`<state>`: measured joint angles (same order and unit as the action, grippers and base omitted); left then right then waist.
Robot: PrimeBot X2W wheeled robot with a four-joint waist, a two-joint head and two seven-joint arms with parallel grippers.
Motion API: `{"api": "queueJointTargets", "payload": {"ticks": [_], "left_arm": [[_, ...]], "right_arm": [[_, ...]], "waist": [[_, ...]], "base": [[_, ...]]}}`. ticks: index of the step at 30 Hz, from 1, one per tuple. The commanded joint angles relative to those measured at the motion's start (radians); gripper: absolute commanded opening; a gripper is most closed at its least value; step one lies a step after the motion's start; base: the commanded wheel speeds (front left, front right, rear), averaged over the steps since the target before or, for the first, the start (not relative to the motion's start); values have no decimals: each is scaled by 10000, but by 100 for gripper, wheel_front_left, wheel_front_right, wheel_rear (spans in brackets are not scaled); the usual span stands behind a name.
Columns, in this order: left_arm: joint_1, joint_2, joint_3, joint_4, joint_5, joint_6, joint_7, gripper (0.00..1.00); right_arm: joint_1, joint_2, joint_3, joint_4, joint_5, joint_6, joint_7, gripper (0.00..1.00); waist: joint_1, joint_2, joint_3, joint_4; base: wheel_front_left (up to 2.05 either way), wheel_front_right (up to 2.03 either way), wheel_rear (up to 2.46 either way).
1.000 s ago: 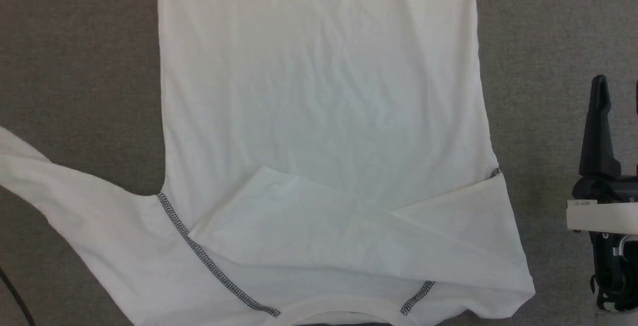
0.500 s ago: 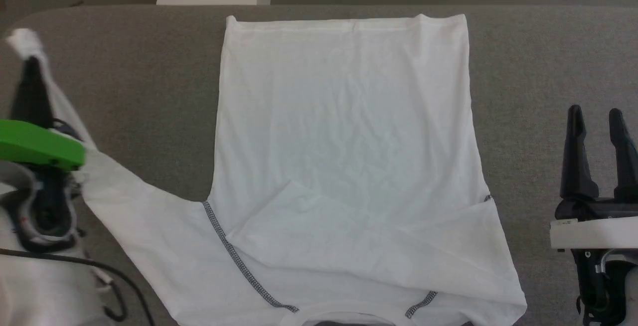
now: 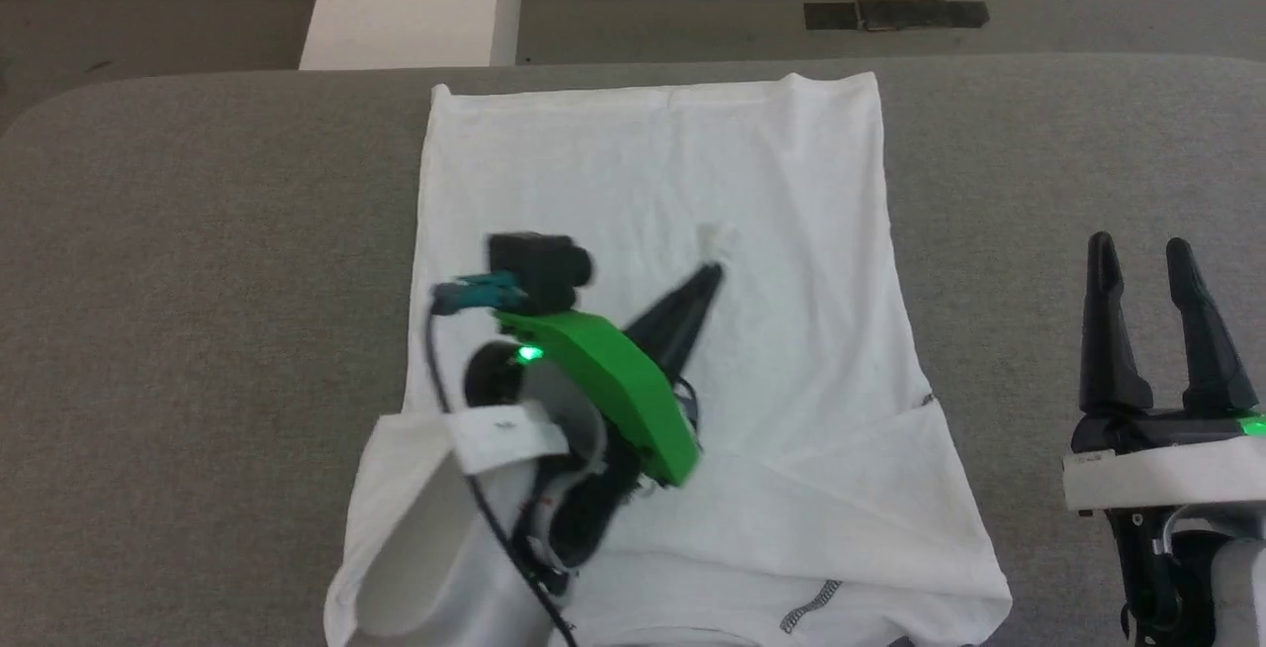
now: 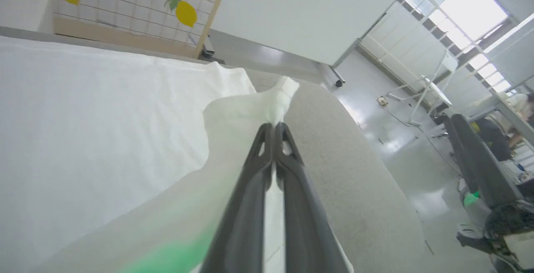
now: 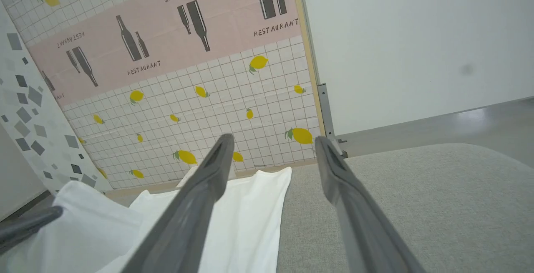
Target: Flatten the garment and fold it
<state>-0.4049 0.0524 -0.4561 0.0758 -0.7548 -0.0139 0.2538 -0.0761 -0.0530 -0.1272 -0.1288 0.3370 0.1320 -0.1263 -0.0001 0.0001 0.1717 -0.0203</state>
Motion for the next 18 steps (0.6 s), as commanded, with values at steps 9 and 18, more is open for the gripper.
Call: {"api": "queueJointTargets", "payload": {"ticks": [9,18], "left_arm": [[-318,-21,-3674,2514,-276,-68,2217,100],[-542,-21,-2105,1383,-1839,50,1430,100]], "right_arm": [[-55,25,147,447,212,-13,-255,100],[34,27,18,491,185,-13,-303,100]], "waist": [[1,-1,225,-837],[1,-1,108,-595]], "base": [[0,0,0],[0,0,0]]}}
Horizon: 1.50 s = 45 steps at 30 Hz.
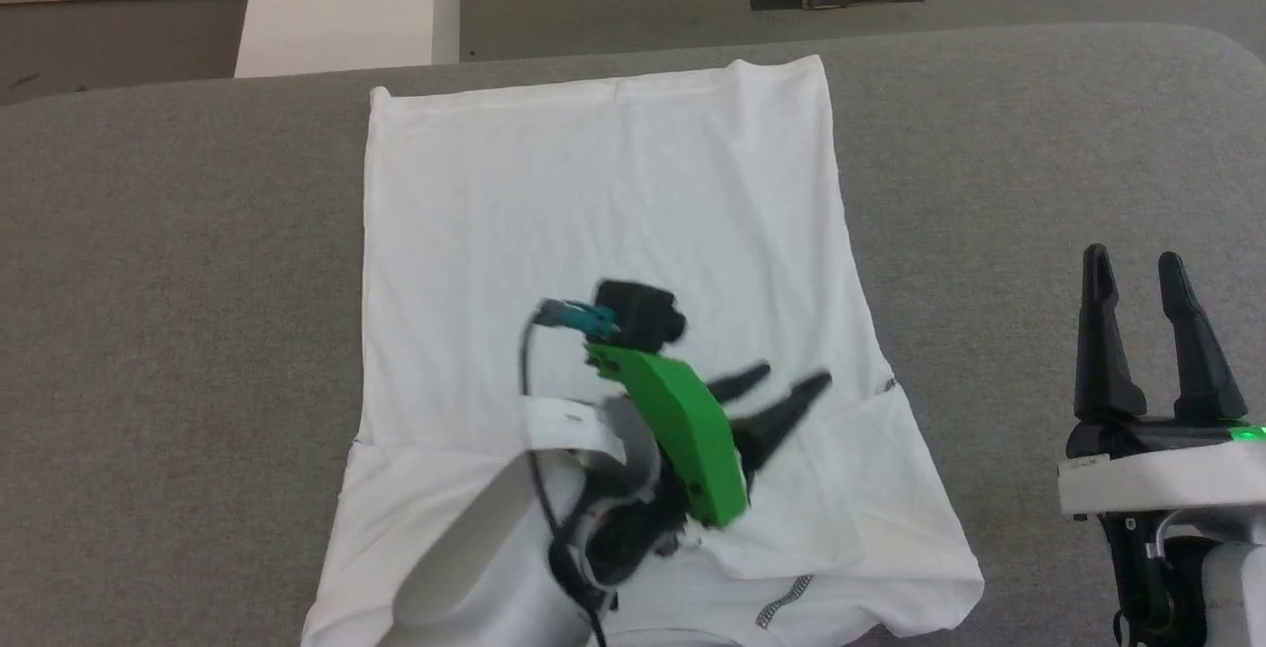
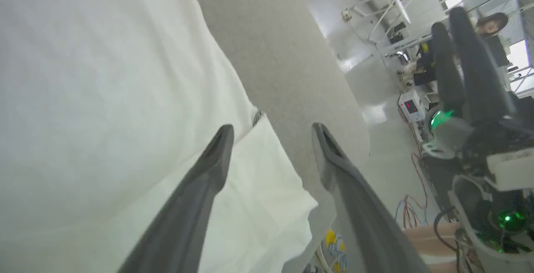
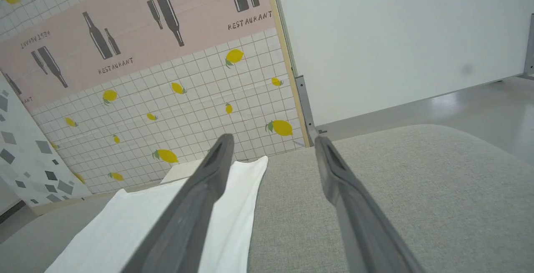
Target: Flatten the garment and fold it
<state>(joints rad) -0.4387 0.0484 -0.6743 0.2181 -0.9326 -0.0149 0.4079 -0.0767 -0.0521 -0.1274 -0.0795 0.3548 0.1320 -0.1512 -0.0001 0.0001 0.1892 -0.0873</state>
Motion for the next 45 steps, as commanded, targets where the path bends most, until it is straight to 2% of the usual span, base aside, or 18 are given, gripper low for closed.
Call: {"api": "queueJointTargets", "payload": {"ticks": [1,4,7,9,13,18,21,27,32,37,45], "left_arm": [[-329,34,596,-282,-28,153,-818,100],[-646,464,1698,-570,644,401,-2622,100],[-833,1363,2375,-379,1991,755,-4441,100],[-765,1755,2764,-200,2589,1027,-5529,100],[-499,2296,3148,-4,3458,1448,-6449,100],[-70,2467,3814,-566,3910,1924,-6663,100],[74,2488,4120,-1245,4181,2151,-6686,100],[-175,2284,4410,-2427,4541,2399,-6694,100],[-666,2127,4358,-3091,4819,2480,-6695,100],[-863,2064,4284,-3408,4994,2555,-6695,100],[-721,1997,4351,-3744,5020,2713,-6695,100]], "right_arm": [[46,17,60,-26,1,-13,-22,100],[-4,17,113,-11,-38,-13,83,100],[-65,17,33,61,-35,-13,312,100],[-115,18,-115,195,19,-13,632,100],[-598,18,-321,468,-40,-13,1411,100],[-2291,4,-756,1088,-106,-13,2663,100],[-3998,-349,-915,1863,-208,-13,3805,100],[-7377,-1495,-705,3861,-882,-13,6954,100],[-9723,-1967,-242,4642,-1371,-13,8527,100],[-11056,-2094,516,5336,-1780,-13,9797,100],[-12019,-2217,1522,6097,-2105,-13,10917,100]], "waist": [[1,-1,-96,116],[1,-1,-178,235],[1,-1,-185,335],[1,-1,-103,345],[1,-1,245,362],[1,-1,1171,350],[1,-1,2041,396],[1,-1,3637,906],[1,-1,4790,1363],[1,-1,5454,1648],[1,-1,5957,1989]], "base": [[0,0,0],[0,0,0],[0,0,0],[0,0,0],[0,0,0],[0,0,0],[0,0,0],[0,0,0],[0,0,0],[0,0,0],[0,0,0]]}}
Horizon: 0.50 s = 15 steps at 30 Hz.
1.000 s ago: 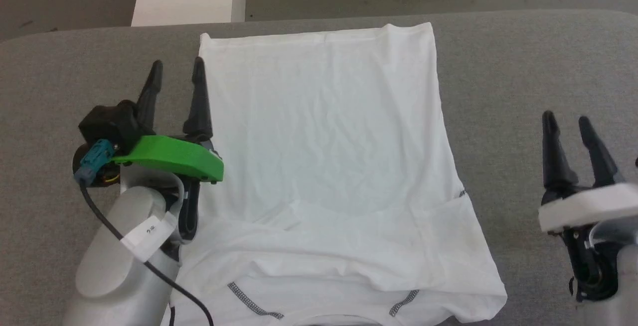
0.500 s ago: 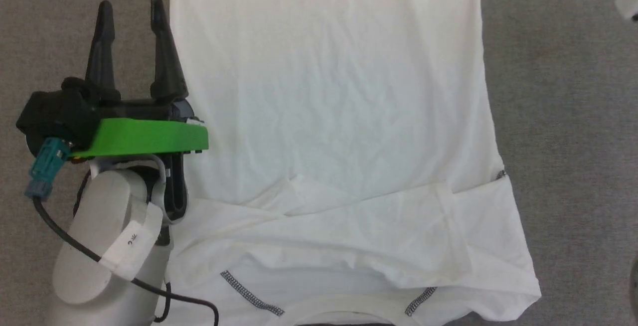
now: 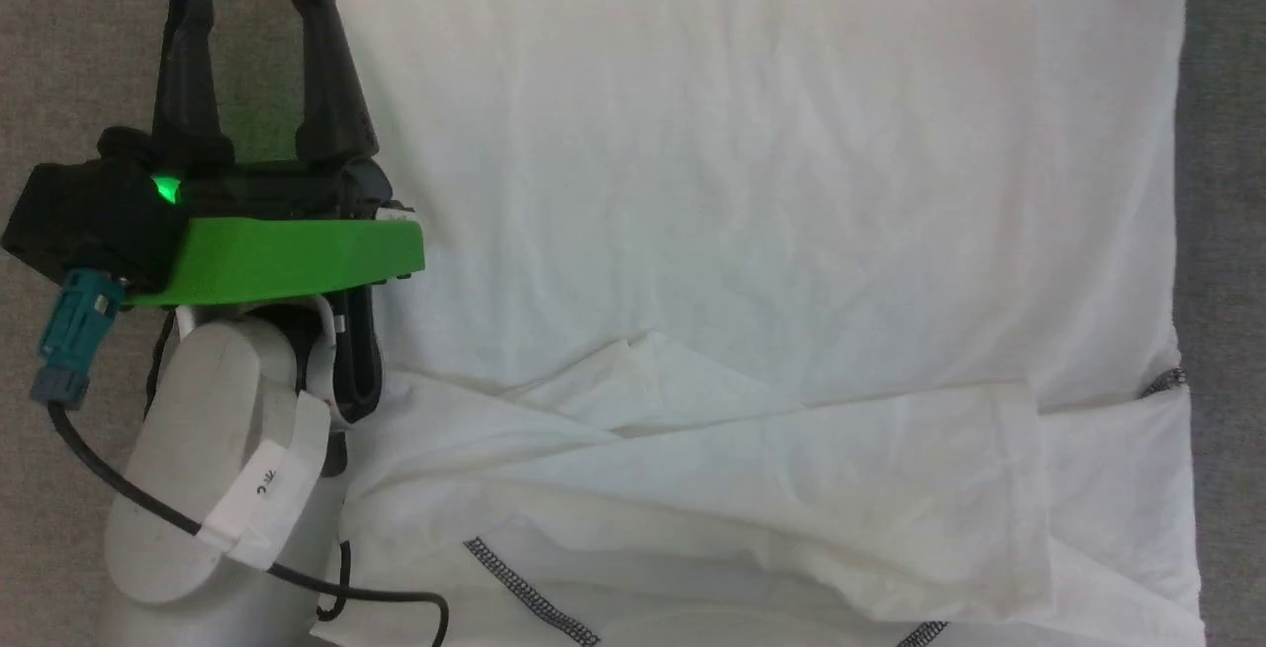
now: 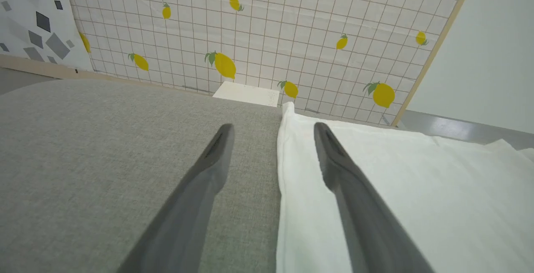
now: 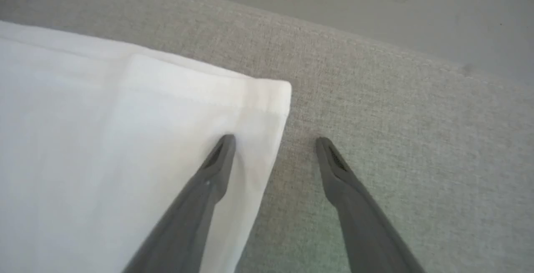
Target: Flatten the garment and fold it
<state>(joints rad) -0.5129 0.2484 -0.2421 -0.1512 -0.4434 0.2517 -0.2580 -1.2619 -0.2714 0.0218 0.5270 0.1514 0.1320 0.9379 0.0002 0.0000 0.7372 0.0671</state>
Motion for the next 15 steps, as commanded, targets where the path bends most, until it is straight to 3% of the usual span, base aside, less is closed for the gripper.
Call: {"api": "queueJointTargets", "payload": {"ticks": [1,4,5,7,12,15], "left_arm": [[99,-12,40,-123,127,87,-36,100],[128,-15,31,-125,118,105,-35,100],[121,-5,36,-114,106,111,-12,100],[28,83,27,-98,75,62,145,100],[-2256,947,-171,233,19,-596,2191,100],[-3951,1161,-200,982,-316,-930,3556,100]], "right_arm": [[-273,-115,415,201,-101,-13,349,100],[-237,-310,675,364,-88,-13,848,100],[-215,-384,704,415,-98,-13,1070,32],[-203,-466,723,398,-39,-13,1347,0],[-368,-521,549,-71,-66,-13,1128,0],[-472,-325,498,-222,175,-13,984,0]], "waist": [[-2,0,543,494],[-2,0,526,503],[-2,0,495,496],[-2,0,427,445],[-2,0,175,180],[-2,0,153,24]], "base": [[0,0,0],[0,0,0],[0,0,0],[0,0,0],[0,0,0],[0,0,0]]}}
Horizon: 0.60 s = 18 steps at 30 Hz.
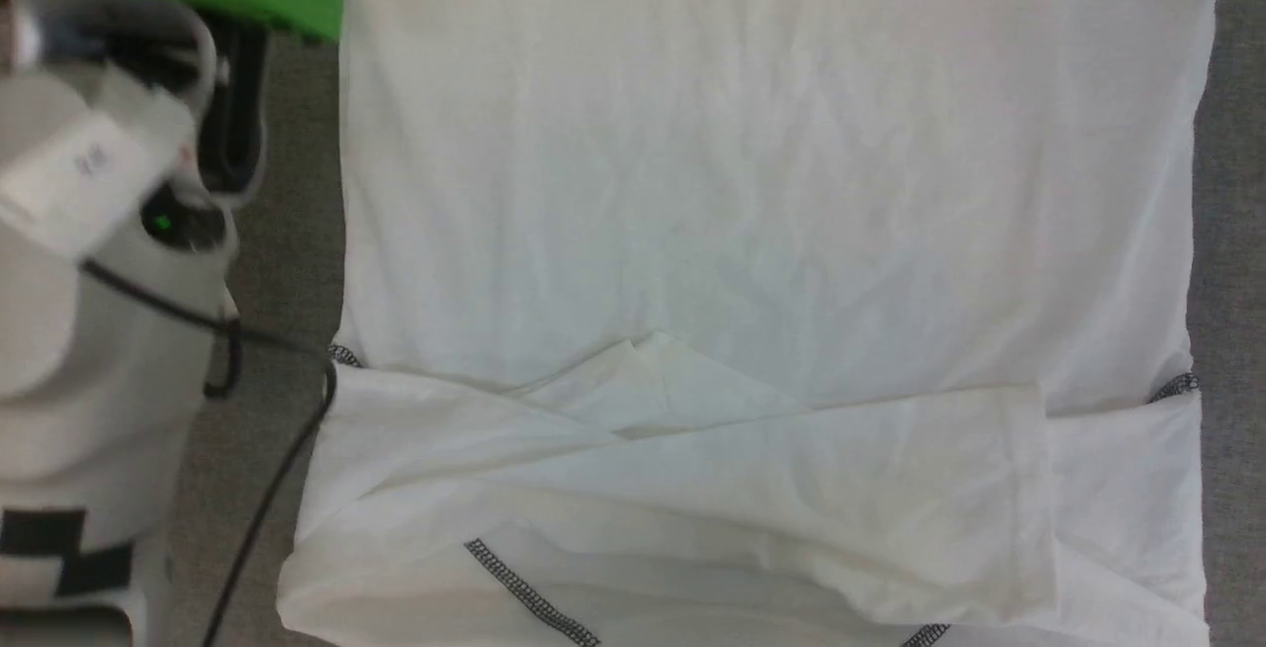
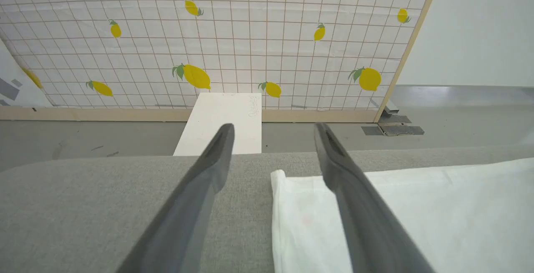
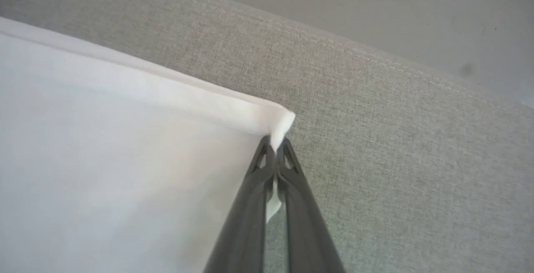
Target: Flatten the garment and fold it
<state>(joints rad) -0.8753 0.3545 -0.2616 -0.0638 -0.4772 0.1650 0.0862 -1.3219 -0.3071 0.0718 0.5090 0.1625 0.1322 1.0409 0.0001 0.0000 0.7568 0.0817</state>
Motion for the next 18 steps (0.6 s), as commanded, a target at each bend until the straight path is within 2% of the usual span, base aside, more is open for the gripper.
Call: {"api": "queueJointTargets", "payload": {"ticks": [1,5,7,11,17,18], "left_arm": [[-982,223,-88,551,-34,-207,713,100],[-2952,232,-444,2389,-628,-498,3315,100],[-3691,291,-783,3287,-670,-453,4824,100],[-4644,322,-1303,4520,-692,-84,7460,100],[-4787,393,-1600,5065,-582,638,9231,100],[-4696,357,-1552,5111,-676,795,9461,68]], "right_arm": [[83,96,52,-97,155,-15,-51,0],[-79,104,429,-274,369,-15,-36,0],[-154,111,561,-321,484,-15,-38,0],[-184,158,883,-406,701,-15,-101,0],[-224,143,1293,-515,1021,-15,-222,0],[-236,121,1339,-530,1063,-15,-239,0]], "waist": [[-1,0,-29,-210],[-1,0,69,-481],[-1,0,129,-593],[-1,0,251,-790],[-1,0,484,-993],[-1,0,509,-998]], "base": [[0,0,0],[0,0,0],[0,0,0],[0,0,0],[0,0,0],[0,0,0]]}}
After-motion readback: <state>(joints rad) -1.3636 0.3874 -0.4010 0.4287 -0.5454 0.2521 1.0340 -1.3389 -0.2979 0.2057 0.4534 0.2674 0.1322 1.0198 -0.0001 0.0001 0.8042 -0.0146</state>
